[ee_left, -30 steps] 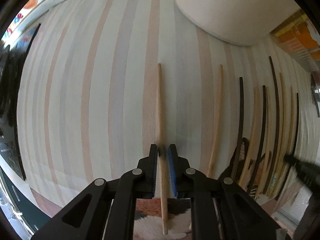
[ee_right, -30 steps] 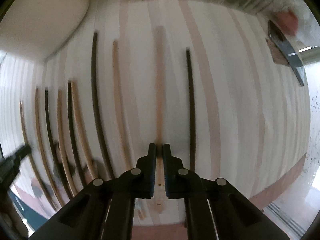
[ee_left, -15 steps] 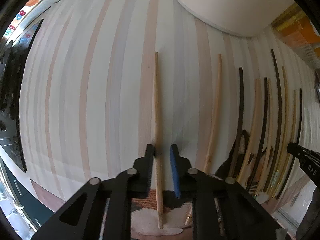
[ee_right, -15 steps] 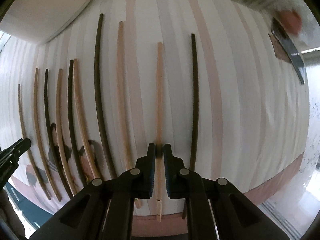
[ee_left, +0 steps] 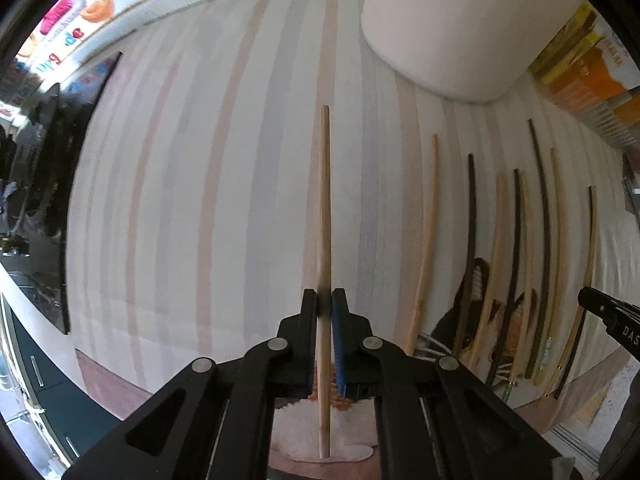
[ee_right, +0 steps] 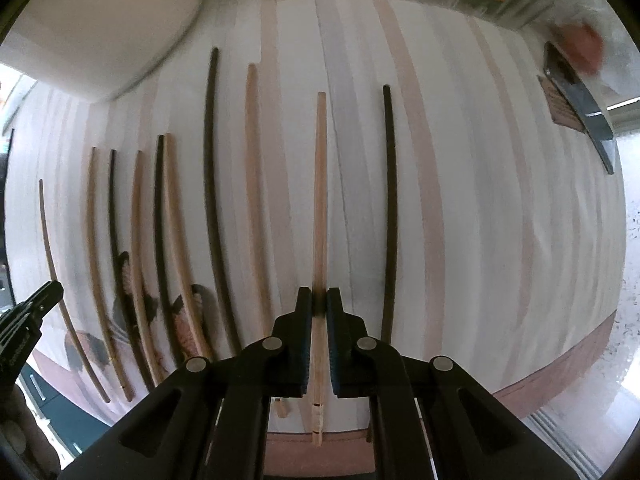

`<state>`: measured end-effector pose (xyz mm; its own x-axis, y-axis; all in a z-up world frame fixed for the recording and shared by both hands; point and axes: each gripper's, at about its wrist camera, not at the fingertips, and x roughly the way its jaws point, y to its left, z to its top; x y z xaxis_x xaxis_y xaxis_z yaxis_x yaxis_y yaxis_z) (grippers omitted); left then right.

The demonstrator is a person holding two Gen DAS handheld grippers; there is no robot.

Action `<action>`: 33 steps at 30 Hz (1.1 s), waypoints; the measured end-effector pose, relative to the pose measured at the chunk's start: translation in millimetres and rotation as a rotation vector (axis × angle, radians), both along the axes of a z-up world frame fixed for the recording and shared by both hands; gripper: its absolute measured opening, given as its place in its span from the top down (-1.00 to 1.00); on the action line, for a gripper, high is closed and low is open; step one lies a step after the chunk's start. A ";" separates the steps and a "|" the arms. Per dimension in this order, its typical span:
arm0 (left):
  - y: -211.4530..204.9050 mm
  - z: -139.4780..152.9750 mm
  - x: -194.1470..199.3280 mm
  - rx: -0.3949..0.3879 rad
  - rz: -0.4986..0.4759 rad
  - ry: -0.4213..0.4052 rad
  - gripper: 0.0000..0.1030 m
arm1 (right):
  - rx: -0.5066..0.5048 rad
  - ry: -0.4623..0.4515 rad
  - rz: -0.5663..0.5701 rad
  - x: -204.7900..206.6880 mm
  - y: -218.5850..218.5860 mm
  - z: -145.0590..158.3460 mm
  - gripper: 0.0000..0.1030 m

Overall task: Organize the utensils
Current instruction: 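Lift the light wooden chopsticks off the counter with both tools, then carry both chopsticks over the cream holder and lower them into it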

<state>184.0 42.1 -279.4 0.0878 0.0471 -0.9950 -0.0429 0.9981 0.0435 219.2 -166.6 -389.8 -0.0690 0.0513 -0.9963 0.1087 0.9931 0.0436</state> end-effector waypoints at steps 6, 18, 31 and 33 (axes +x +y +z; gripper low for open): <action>3.1 37.5 -17.6 -0.007 0.014 -0.079 0.91 | 0.035 -0.064 -0.003 -23.3 0.2 39.2 0.86; 12.5 139.0 -7.8 -0.084 0.044 -0.294 0.91 | 0.127 -0.277 0.010 -36.5 0.7 164.0 0.86; 2.6 257.2 84.3 -0.206 0.029 -0.590 0.91 | 0.247 -0.631 0.031 24.2 50.6 332.6 0.86; -0.1 262.9 104.8 -0.220 0.035 -0.614 0.91 | 0.246 -0.679 0.028 42.4 57.3 347.5 0.86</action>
